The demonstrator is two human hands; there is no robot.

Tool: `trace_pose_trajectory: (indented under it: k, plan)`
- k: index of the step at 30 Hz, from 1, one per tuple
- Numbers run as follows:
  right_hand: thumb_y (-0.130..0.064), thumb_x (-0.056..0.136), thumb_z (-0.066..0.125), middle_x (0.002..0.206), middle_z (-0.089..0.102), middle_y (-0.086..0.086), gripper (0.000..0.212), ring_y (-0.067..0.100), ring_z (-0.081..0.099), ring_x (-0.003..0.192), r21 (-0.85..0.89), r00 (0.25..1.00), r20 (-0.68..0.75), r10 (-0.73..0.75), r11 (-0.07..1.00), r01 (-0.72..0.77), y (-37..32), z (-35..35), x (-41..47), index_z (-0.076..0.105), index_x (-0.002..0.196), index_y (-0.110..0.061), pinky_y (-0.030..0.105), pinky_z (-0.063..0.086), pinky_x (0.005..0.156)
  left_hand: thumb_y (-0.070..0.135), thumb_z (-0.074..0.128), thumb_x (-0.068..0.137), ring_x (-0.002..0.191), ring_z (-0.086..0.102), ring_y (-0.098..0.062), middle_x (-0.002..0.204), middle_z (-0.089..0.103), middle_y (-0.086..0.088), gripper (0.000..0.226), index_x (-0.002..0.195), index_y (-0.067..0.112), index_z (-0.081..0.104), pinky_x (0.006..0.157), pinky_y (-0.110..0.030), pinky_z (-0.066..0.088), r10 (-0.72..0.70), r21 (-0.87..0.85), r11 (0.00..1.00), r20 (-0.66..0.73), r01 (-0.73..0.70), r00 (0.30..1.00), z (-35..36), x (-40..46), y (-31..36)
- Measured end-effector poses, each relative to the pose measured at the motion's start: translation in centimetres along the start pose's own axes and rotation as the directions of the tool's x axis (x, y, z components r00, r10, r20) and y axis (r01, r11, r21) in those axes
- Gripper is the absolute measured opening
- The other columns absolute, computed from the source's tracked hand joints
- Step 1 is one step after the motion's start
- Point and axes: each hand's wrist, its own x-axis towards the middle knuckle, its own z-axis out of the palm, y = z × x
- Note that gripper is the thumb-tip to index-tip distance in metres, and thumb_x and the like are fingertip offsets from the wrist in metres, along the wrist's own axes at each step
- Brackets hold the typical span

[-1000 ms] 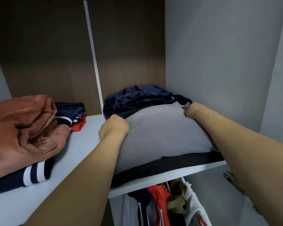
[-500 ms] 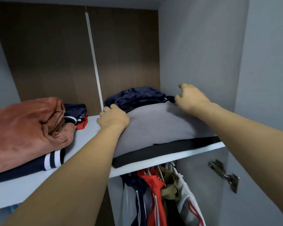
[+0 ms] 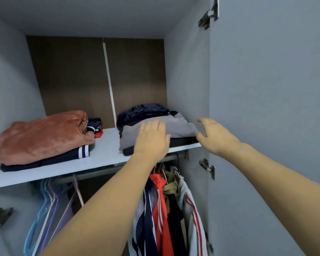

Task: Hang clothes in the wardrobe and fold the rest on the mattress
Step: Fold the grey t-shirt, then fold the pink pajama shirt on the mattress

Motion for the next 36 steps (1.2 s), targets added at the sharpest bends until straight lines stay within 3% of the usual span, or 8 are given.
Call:
trace_pose_trajectory:
  k: [5, 9, 15, 23, 28, 31, 36]
  plan:
    - [-0.029, 0.101, 0.042, 0.157, 0.031, 0.007, 0.056, 0.025, 0.032, 0.142, -0.051, 0.996, -0.038, 0.078, 0.995, -0.08, 0.4, -4.5, -7.8, 0.026, 0.152, -0.013, 0.035, 0.03, 0.111, 0.037, 0.037, 0.104, 0.137, 0.035, -0.026, 0.148, 0.041, -0.008, 0.052, 0.147, 0.009, 0.034, 0.118, -0.041, 0.022, 0.113, -0.041, 0.992, -0.097, -0.118, 0.989, -3.2, -2.6, 3.7]
    - [-0.029, 0.101, 0.042, 0.156, 0.033, 0.008, 0.055, 0.025, 0.033, 0.141, -0.111, 0.978, -0.125, 0.165, 0.978, -0.179, 0.7, -8.6, -14.0, 0.028, 0.152, -0.013, 0.033, 0.029, 0.111, 0.035, 0.04, 0.102, 0.14, 0.032, -0.025, 0.15, 0.039, -0.007, 0.052, 0.147, 0.009, 0.035, 0.12, -0.043, 0.018, 0.192, -0.146, 0.965, -0.163, -0.216, 0.968, -5.7, -4.0, 7.2]
    - [-0.028, 0.099, 0.041, 0.157, 0.03, 0.003, 0.056, 0.023, 0.035, 0.14, -0.188, 0.946, -0.206, 0.25, 0.939, -0.289, 2.3, -16.4, -23.5, 0.026, 0.152, -0.015, 0.033, 0.032, 0.106, 0.032, 0.043, 0.102, 0.144, 0.026, -0.027, 0.154, 0.034, -0.01, 0.055, 0.149, 0.006, 0.03, 0.121, -0.046, 0.014, 0.218, -0.271, 0.919, -0.257, -0.287, 0.941, -11.7, -6.6, 14.5]
    - [-0.028, 0.098, 0.043, 0.157, 0.03, 0.005, 0.057, 0.026, 0.035, 0.139, -0.239, 0.854, -0.31, 0.417, 0.836, -0.494, 10.8, -27.1, -38.9, 0.027, 0.151, -0.016, 0.037, 0.032, 0.108, 0.025, 0.044, 0.099, 0.138, 0.036, -0.031, 0.145, 0.044, -0.011, 0.049, 0.143, 0.003, 0.042, 0.123, -0.046, 0.011, 0.421, -0.292, 0.74, -0.503, -0.606, 0.755, -20.9, -11.4, 33.0]
    - [-0.028, 0.098, 0.044, 0.157, 0.031, 0.006, 0.058, 0.026, 0.034, 0.14, -0.216, 0.767, -0.361, 0.531, 0.752, -0.622, 18.1, -32.0, -48.2, 0.027, 0.152, -0.015, 0.038, 0.031, 0.111, 0.032, 0.041, 0.102, 0.145, 0.027, -0.027, 0.153, 0.036, -0.008, 0.054, 0.15, 0.008, 0.032, 0.124, -0.044, 0.008, 0.516, -0.324, 0.683, -0.42, -0.654, 0.747, -21.8, -14.7, 45.8]
    - [-0.026, 0.099, 0.044, 0.156, 0.032, 0.008, 0.057, 0.028, 0.035, 0.139, -0.213, 0.7, -0.358, 0.618, 0.676, -0.705, 23.1, -33.8, -52.7, 0.027, 0.152, -0.013, 0.039, 0.031, 0.111, 0.035, 0.037, 0.103, 0.146, 0.024, -0.025, 0.155, 0.033, -0.007, 0.056, 0.152, 0.01, 0.028, 0.124, -0.043, 0.007, 0.618, -0.291, 0.629, -0.377, -0.721, 0.69, -20.8, -15.4, 52.6]
    - [-0.026, 0.099, 0.043, 0.157, 0.03, 0.006, 0.057, 0.026, 0.034, 0.14, -0.199, 0.607, -0.375, 0.701, 0.579, -0.791, 32.2, -35.5, -57.9, 0.027, 0.152, -0.013, 0.036, 0.03, 0.111, 0.036, 0.038, 0.104, 0.146, 0.025, -0.024, 0.156, 0.034, -0.007, 0.057, 0.152, 0.009, 0.029, 0.124, -0.044, 0.011, 0.656, -0.372, 0.567, -0.335, -0.735, 0.676, -18.3, -14.5, 64.0]
